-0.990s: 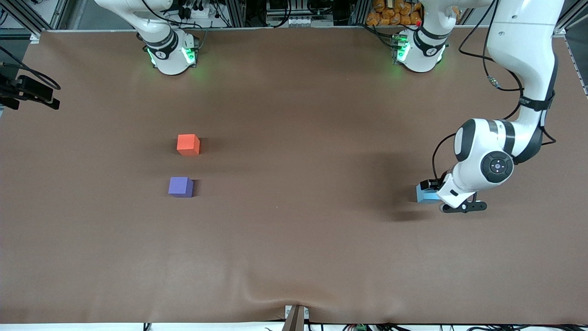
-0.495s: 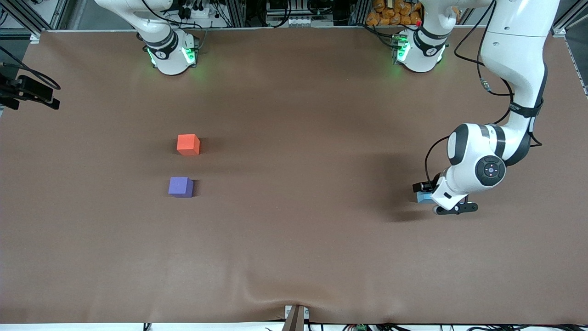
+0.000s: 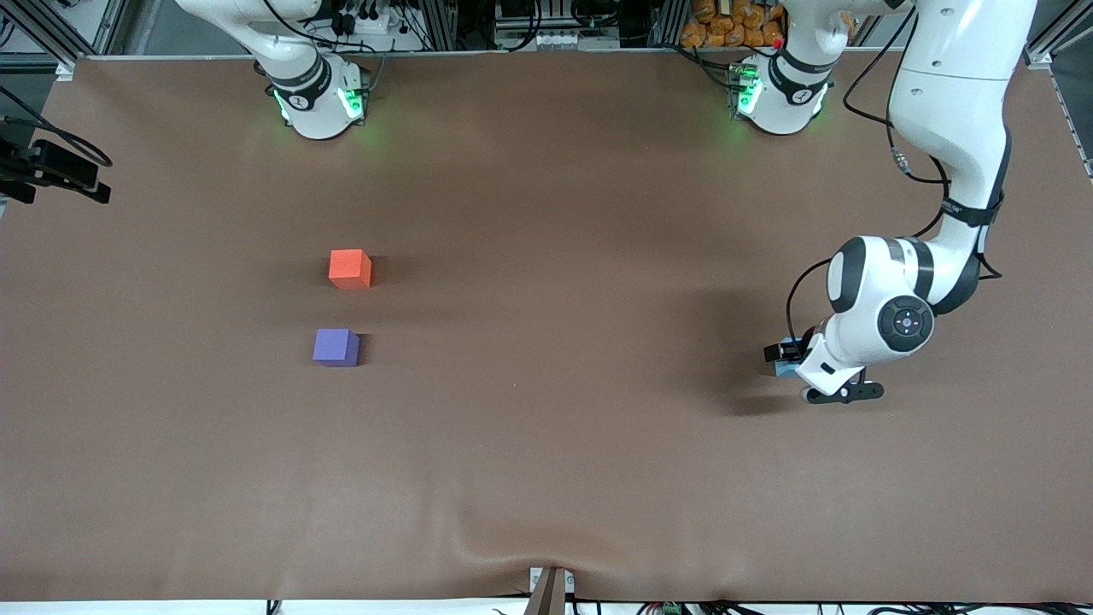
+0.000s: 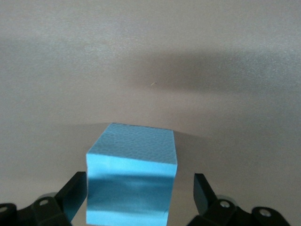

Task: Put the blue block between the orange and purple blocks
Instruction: 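Carry the light blue cube with the left gripper toward the table middle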

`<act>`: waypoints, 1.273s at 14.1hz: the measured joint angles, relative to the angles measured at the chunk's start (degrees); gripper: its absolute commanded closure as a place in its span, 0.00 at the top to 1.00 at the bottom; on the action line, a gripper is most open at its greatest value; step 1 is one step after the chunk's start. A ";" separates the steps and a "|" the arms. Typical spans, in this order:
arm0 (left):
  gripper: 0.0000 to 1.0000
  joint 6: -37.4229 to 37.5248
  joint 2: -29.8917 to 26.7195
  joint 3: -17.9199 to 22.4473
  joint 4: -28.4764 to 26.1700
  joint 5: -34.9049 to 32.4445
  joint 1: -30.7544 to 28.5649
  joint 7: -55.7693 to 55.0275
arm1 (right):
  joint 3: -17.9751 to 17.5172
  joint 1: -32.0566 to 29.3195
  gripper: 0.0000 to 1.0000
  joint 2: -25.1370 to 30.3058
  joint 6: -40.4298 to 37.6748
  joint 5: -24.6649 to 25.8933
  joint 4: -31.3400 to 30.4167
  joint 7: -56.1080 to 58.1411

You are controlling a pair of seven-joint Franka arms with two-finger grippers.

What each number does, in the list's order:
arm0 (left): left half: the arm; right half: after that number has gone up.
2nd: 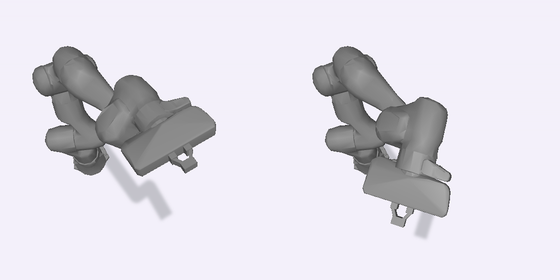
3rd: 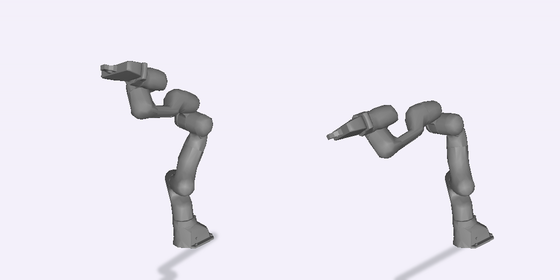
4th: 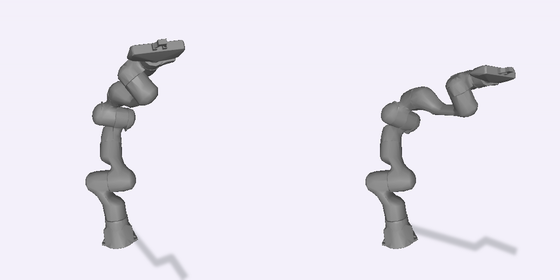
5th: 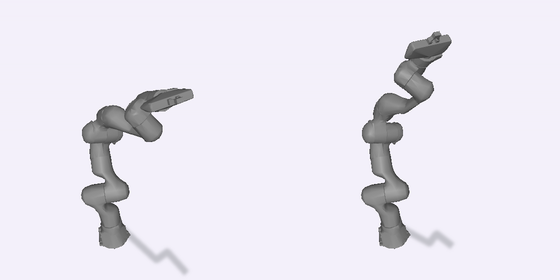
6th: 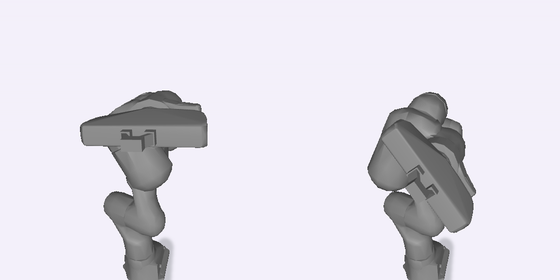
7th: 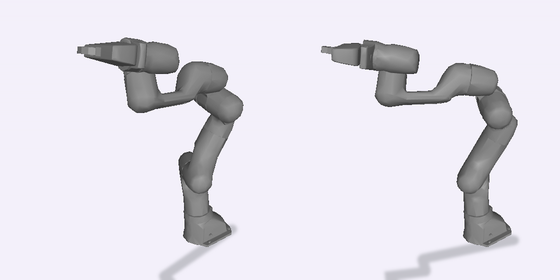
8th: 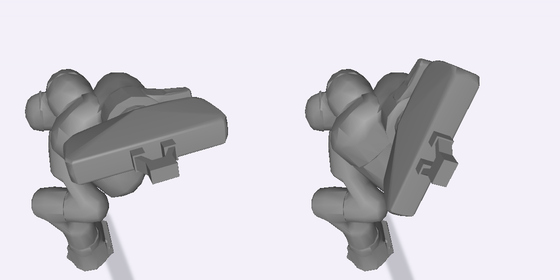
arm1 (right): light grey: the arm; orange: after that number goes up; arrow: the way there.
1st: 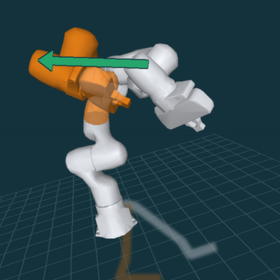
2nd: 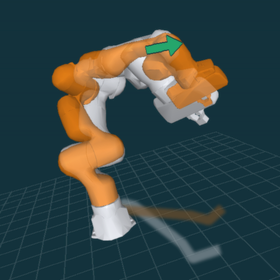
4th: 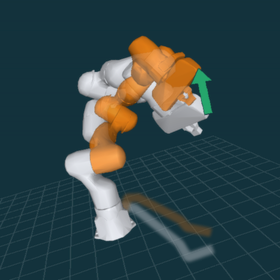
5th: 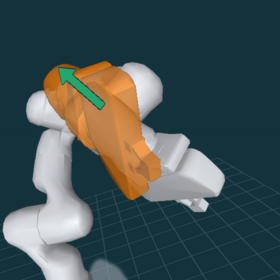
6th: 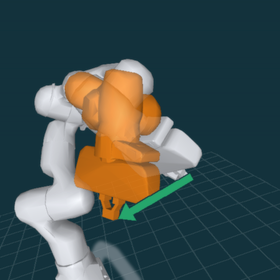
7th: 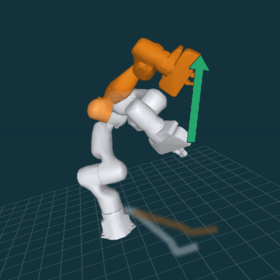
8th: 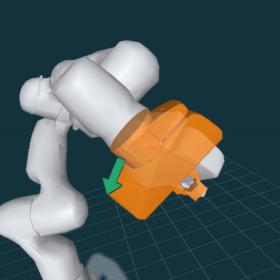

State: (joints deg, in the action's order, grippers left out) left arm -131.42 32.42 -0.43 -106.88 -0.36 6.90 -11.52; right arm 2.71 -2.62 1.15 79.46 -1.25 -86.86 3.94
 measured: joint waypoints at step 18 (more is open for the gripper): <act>0.17 1.94 -1.68 -1.06 3.22 0.00 7.69 -2.97 | 0.02 -0.04 1.00 0.00 0.00 0.00 0.00 0.00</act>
State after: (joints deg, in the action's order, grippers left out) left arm -129.49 30.74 -1.49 -103.66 -0.36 14.59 -14.48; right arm 2.74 -2.66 1.15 79.45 -1.25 -86.87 3.94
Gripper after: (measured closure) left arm 0.405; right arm 0.000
